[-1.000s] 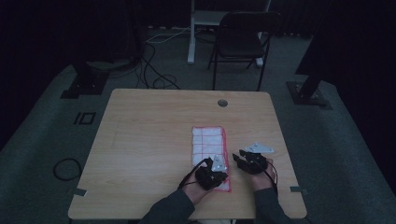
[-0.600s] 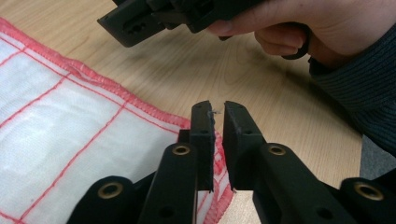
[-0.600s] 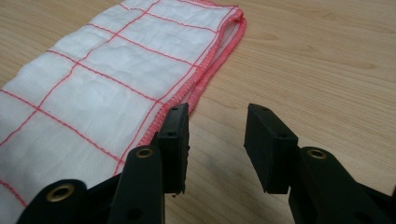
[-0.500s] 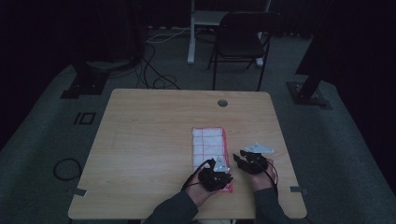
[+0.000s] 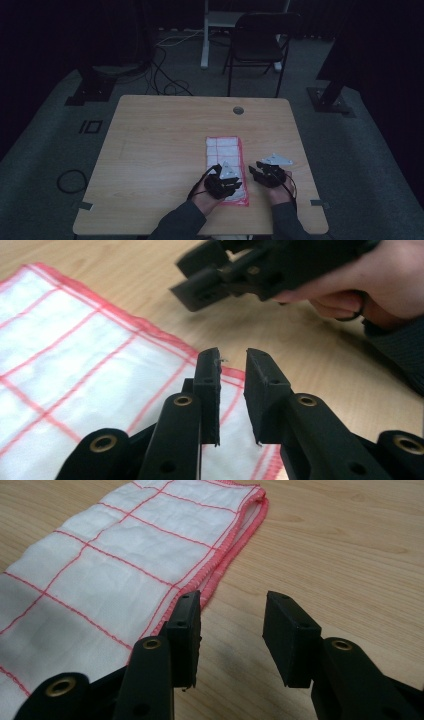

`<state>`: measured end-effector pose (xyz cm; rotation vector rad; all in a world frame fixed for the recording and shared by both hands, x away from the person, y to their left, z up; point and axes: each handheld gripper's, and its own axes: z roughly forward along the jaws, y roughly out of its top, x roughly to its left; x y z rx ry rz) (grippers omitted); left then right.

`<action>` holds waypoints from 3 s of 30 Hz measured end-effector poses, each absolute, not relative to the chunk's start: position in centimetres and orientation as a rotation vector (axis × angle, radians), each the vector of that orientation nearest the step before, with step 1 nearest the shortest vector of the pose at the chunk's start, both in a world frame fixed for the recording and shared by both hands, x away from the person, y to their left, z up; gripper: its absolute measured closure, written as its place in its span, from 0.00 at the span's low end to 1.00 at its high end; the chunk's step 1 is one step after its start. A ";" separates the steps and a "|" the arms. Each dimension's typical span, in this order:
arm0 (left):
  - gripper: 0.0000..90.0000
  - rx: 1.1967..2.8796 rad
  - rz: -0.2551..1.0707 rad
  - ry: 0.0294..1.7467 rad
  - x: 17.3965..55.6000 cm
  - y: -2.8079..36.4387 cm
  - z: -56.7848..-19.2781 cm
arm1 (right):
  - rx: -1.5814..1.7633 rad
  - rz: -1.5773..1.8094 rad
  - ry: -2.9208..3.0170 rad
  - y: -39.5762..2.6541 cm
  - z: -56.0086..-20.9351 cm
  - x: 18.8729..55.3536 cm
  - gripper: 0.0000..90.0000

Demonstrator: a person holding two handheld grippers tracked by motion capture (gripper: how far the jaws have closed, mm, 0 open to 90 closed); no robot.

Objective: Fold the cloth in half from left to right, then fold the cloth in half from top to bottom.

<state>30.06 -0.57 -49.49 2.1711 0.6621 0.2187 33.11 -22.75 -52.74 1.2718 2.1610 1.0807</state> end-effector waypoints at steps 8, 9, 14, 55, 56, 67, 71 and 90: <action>0.83 2.136 0.268 0.710 31.3 1.2 -48.9 | 1.270 1.084 2.162 -22.7 -52.8 33.2 0.64; 0.83 2.129 0.274 0.718 31.4 1.4 -48.8 | 1.270 1.084 2.161 -22.6 -52.8 33.2 0.64; 0.82 2.097 0.295 0.759 32.1 2.7 -48.7 | 1.268 1.085 2.160 -22.6 -52.7 33.2 0.64; 0.65 2.018 0.390 1.110 38.7 7.8 -53.0 | 1.252 1.081 2.168 -19.2 -52.6 37.0 0.63; 0.65 2.018 0.390 1.110 38.7 7.8 -53.0 | 1.252 1.081 2.168 -19.2 -52.6 37.0 0.63; 0.66 2.030 0.354 1.178 41.1 7.3 -53.8 | 1.327 1.017 2.148 -18.6 -53.5 40.4 0.67; 0.65 2.029 0.344 1.185 41.4 7.2 -53.8 | 1.340 1.013 2.139 -18.3 -53.5 41.2 0.67; 0.64 2.005 0.342 1.262 43.8 6.1 -53.7 | 1.441 0.952 2.129 -17.7 -54.0 43.8 0.70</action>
